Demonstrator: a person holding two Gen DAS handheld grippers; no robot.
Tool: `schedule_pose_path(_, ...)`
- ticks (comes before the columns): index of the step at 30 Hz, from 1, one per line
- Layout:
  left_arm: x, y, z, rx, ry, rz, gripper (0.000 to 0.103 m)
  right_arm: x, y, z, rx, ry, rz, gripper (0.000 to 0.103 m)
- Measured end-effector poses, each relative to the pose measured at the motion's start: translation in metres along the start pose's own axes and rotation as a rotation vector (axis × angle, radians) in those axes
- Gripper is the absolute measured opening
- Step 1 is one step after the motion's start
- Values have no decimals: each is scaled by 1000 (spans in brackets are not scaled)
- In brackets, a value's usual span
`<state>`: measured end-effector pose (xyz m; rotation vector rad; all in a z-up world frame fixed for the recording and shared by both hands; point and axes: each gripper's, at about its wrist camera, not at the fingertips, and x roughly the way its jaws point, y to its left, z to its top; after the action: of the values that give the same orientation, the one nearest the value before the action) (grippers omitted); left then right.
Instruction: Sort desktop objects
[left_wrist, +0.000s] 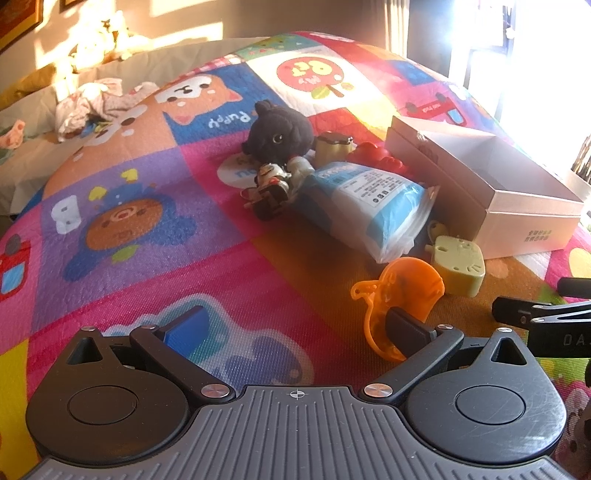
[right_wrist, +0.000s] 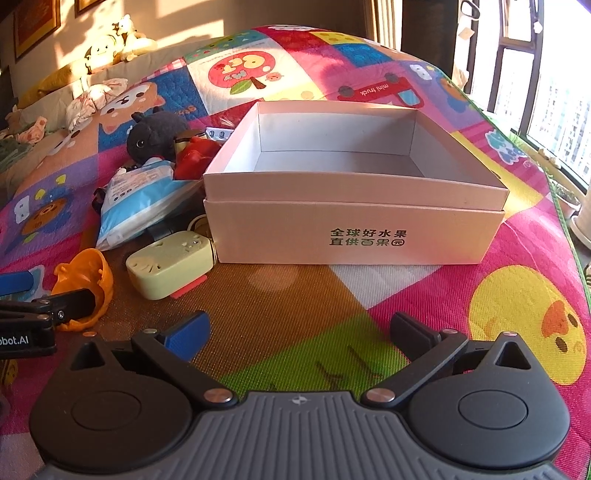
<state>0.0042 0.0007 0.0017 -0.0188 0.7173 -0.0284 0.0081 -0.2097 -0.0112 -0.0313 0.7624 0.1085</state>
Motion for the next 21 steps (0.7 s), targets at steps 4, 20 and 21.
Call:
schedule_pose_path(4,-4,3,0,-18,-19,-22,103,-1,1,-2,-6,-10,0,103)
schedule_pose_path(20,-20,-39,-3,253,-81,-149,103,-30,-46,14,26,-168,11,103)
schedule_pose_path(21,-16,-43,-2,264,-80,-139,103,-29,-55,19,54,-176,-4,103)
